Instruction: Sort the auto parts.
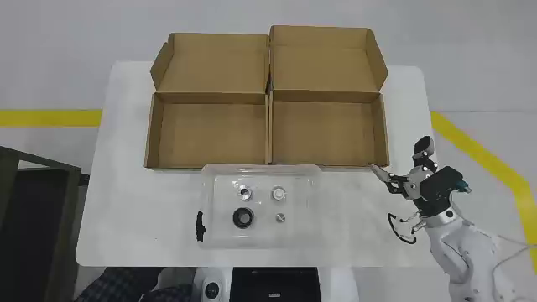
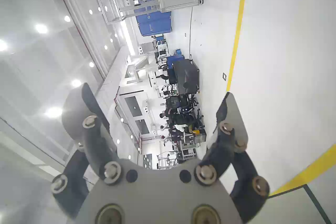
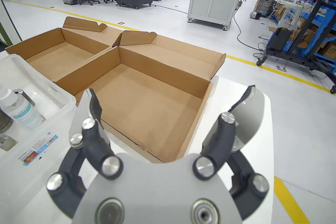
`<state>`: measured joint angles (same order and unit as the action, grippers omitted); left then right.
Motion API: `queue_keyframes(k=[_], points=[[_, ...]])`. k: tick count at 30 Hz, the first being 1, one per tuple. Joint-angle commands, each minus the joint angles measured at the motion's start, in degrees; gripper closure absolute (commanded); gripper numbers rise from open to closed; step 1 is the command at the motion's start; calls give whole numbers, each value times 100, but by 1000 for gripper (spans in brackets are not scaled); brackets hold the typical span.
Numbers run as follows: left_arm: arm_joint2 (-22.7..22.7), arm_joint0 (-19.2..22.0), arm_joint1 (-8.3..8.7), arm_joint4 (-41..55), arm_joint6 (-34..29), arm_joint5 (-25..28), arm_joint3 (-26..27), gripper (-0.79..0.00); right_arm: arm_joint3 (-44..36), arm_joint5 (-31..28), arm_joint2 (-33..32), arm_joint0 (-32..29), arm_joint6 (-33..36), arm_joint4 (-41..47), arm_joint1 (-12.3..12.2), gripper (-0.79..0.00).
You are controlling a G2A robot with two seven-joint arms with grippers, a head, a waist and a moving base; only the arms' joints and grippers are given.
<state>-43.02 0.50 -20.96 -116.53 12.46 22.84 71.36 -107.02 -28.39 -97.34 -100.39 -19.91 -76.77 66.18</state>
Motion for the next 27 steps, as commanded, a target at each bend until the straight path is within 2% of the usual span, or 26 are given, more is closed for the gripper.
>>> queue_keyframes(k=[1, 22, 27], points=[[0, 0, 0, 0, 0, 0, 0, -784, 0, 0, 0, 0, 0, 0, 0, -785], [0, 0, 0, 0, 0, 0, 0, -785, -28, -12, 36, 37, 100, 11, -1, -785], [0, 0, 0, 0, 0, 0, 0, -785, -229, -585, 131, 171, 619, -196, -50, -785]])
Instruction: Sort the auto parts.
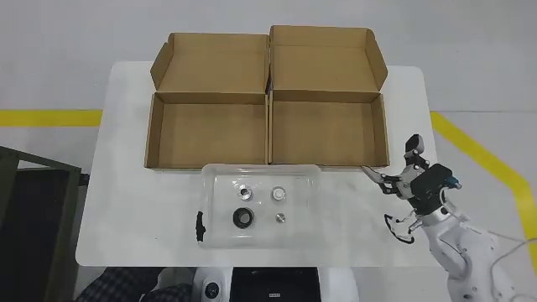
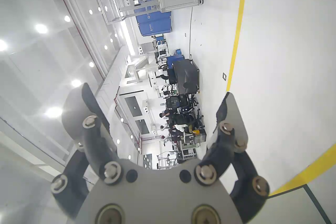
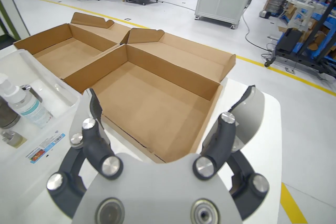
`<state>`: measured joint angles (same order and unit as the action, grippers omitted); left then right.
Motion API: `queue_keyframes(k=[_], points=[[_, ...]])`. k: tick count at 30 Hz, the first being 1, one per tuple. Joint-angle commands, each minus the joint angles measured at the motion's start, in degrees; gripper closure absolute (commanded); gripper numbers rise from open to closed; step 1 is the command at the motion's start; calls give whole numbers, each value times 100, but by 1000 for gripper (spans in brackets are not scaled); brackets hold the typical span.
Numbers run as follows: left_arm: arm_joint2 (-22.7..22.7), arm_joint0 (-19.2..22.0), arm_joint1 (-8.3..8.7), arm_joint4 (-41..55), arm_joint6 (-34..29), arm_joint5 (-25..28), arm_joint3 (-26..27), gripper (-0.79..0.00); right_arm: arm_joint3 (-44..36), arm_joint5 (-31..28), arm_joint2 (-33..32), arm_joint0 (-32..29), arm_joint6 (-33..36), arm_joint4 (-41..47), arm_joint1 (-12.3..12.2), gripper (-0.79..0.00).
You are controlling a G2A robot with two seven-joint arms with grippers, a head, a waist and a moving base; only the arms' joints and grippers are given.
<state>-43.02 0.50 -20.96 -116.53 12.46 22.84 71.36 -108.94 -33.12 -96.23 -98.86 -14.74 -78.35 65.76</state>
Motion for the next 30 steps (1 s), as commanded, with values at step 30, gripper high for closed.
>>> queue_keyframes(k=[30], points=[[0, 0, 0, 0, 0, 0, 0, -785, -1221, -1867, 1935, 929, 3078, -451, -148, -785]])
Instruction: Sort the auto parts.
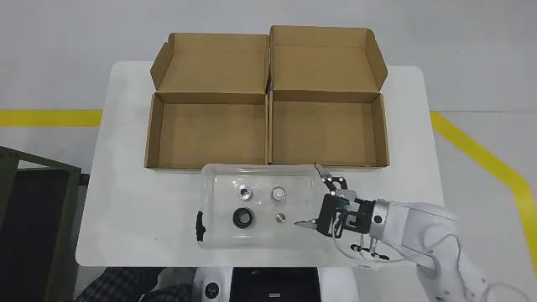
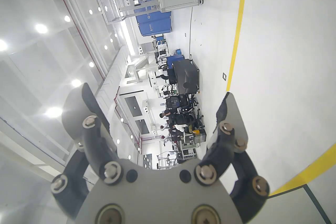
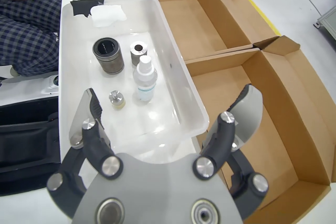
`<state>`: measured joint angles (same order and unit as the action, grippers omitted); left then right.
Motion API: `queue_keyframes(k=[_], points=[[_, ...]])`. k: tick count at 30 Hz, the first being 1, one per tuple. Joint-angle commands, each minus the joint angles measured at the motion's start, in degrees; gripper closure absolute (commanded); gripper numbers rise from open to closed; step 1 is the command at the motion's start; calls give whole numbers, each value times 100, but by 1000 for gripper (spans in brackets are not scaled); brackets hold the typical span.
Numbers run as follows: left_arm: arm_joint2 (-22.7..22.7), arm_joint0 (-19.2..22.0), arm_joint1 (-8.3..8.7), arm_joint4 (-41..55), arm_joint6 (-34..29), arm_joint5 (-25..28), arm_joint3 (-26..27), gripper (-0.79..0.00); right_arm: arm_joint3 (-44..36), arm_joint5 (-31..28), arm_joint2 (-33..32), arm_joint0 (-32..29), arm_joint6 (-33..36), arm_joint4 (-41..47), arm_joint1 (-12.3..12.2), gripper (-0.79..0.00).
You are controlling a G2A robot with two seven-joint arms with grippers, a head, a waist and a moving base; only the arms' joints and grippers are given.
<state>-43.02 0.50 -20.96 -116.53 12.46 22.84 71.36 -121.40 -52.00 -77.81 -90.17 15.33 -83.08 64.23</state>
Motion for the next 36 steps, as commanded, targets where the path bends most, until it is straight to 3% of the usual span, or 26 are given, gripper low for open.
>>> queue_keyframes(k=[1, 16, 28, 36], points=[[0, 0, 0, 0, 0, 0, 0, -785, 59, 35, 181, 131, 145, 44, 10, -785], [0, 0, 0, 0, 0, 0, 0, -785, 450, 357, 1235, 941, 995, 189, 85, -785], [0, 0, 0, 0, 0, 0, 0, -785, 737, 605, 1671, 1262, 1324, 71, 113, -785], [0, 0, 0, 0, 0, 0, 0, -785, 808, 670, 1729, 1253, 1339, 8, 90, -705]])
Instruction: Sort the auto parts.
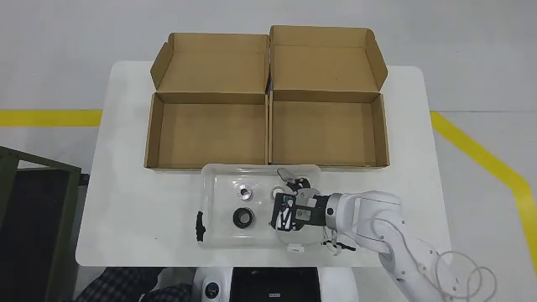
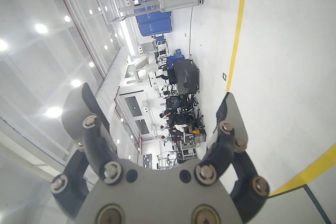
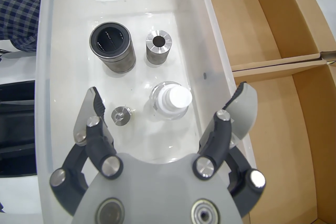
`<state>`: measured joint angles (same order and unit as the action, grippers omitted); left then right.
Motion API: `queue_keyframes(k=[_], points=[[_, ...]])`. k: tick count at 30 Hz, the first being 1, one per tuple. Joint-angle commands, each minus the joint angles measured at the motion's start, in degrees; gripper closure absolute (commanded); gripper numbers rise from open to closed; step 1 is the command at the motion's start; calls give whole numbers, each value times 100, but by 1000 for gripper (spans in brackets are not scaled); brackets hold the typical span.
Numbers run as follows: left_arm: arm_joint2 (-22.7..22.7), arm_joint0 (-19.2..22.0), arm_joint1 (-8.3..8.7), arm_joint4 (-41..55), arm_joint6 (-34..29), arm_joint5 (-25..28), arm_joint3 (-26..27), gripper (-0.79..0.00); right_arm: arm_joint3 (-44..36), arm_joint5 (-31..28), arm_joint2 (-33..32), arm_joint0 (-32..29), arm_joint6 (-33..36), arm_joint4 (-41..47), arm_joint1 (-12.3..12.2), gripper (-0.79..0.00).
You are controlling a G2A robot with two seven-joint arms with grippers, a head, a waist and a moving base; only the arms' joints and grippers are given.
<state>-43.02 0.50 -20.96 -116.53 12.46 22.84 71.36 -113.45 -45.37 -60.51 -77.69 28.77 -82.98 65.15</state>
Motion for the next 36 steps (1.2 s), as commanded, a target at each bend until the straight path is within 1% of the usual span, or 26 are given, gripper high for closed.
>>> queue_keyframes(k=[1, 3, 4, 7, 9, 11, 12, 13, 14, 17, 21, 22, 26, 27, 33, 36], points=[[0, 0, 0, 0, 0, 0, 0, -785, 30, 16, 0, 10, -5, -5, -5, -702], [0, 0, 0, 0, 0, 0, 0, -785, 54, 32, 6, 21, -11, -7, -10, -680], [0, 0, 0, 0, 0, 0, 0, -785, 70, 38, 11, 28, -11, -1, -11, -616], [0, 0, 0, 0, 0, 0, 0, -785, 130, 63, 27, 64, 2, 31, -14, -643], [0, 0, 0, 0, 0, 0, 0, -785, 173, 97, 37, 92, 17, 51, -15, -683], [0, 0, 0, 0, 0, 0, 0, -785, 212, 130, 50, 121, 26, 62, -15, -659], [0, 0, 0, 0, 0, 0, 0, -785, 237, 137, 58, 136, 30, 66, -15, -570], [0, 0, 0, 0, 0, 0, 0, -785, 254, 142, 68, 151, 32, 67, -15, -456], [0, 0, 0, 0, 0, 0, 0, -785, 273, 150, 77, 162, 40, 69, -16, -394], [0, 0, 0, 0, 0, 0, 0, -785, 314, 169, 99, 194, 53, 75, -18, -372], [0, 0, 0, 0, 0, 0, 0, -785, 369, 171, 125, 235, 75, 79, -23, -311], [0, 0, 0, 0, 0, 0, 0, -785, 377, 161, 132, 244, 79, 84, -25, -268], [0, 0, 0, 0, 0, 0, 0, -785, 398, 103, 164, 272, 94, 92, -34, -40], [0, 0, 0, 0, 0, 0, 0, -785, 379, 99, 167, 279, 82, 93, -36, 0], [0, 0, 0, 0, 0, 0, 0, -785, 74, -13, 89, 136, -119, 121, -83, 0], [0, 0, 0, 0, 0, 0, 0, -785, -94, -148, -24, 33, -356, 313, -115, 0]])
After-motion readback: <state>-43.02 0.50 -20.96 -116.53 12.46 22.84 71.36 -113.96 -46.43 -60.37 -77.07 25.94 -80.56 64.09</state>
